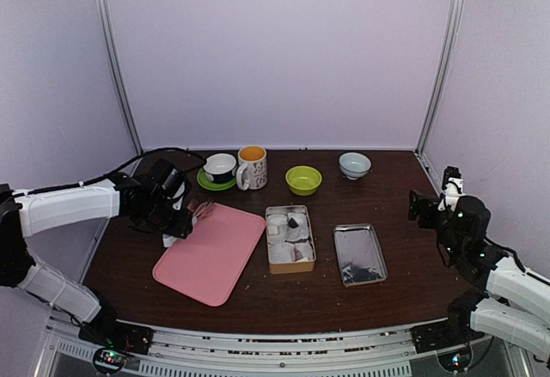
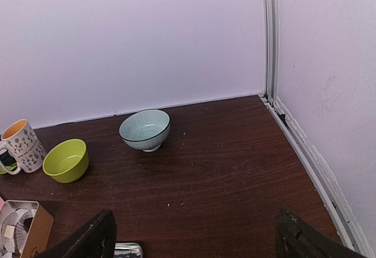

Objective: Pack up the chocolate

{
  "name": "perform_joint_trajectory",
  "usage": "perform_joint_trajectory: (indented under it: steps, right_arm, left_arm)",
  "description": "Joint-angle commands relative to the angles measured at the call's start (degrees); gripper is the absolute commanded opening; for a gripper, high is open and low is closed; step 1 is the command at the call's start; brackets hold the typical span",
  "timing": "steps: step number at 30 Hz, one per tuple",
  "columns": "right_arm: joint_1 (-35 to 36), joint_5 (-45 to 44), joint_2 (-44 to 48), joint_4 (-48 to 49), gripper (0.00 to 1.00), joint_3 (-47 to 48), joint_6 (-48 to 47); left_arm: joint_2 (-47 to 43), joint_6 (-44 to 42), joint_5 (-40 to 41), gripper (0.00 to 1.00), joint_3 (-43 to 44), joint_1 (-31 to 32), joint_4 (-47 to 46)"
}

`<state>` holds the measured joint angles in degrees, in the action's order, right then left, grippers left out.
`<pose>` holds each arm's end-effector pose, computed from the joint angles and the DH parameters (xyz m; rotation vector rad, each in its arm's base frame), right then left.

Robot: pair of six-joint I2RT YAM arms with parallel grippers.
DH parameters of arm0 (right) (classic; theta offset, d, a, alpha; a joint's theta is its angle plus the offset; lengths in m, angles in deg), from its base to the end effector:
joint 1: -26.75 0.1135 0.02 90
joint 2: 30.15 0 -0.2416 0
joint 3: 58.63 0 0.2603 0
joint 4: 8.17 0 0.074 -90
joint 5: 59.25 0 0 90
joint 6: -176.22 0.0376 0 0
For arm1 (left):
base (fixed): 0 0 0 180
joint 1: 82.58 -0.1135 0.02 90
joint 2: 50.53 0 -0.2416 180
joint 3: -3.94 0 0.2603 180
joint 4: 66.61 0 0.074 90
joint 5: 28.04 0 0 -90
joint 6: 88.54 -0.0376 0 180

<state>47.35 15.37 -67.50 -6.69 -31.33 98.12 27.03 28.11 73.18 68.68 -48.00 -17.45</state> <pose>0.1844 0.0587 0.1982 0.0683 1.7173 0.1898 0.2296 -0.1494 0.1938 0.1172 2.6196 -0.1115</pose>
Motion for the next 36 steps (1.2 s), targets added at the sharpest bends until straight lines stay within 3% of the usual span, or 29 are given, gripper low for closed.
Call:
perform_joint_trajectory:
  steps: [1, 19, 24, 30, 36]
  right_arm:
    - [-0.21, 0.16, 0.19, 0.13, 0.93, 0.5, -0.48]
    - [-0.21, 0.08, 0.34, 0.22, 0.93, 0.43, -0.39]
    - [-0.21, 0.04, 0.24, 0.22, 0.94, 0.46, -0.39]
    - [-0.21, 0.05, 0.06, 0.31, 0.94, 0.53, -0.39]
    - [-0.21, 0.05, 0.37, 0.29, 0.94, 0.4, -0.39]
  left_arm:
    - [3.29, -1.25, -2.02, 0.46, 2.33, -1.39, -5.29]
    - [11.4, -1.6, 0.52, 0.42, 6.93, -1.97, -4.77]
    - [12.42, -1.58, 1.92, 0.33, 7.97, -1.9, -3.51]
    - [9.06, -2.07, 0.97, 0.28, 7.9, -1.98, -2.51]
    - [1.47, -3.78, -5.54, 0.26, 7.04, -1.9, -0.47]
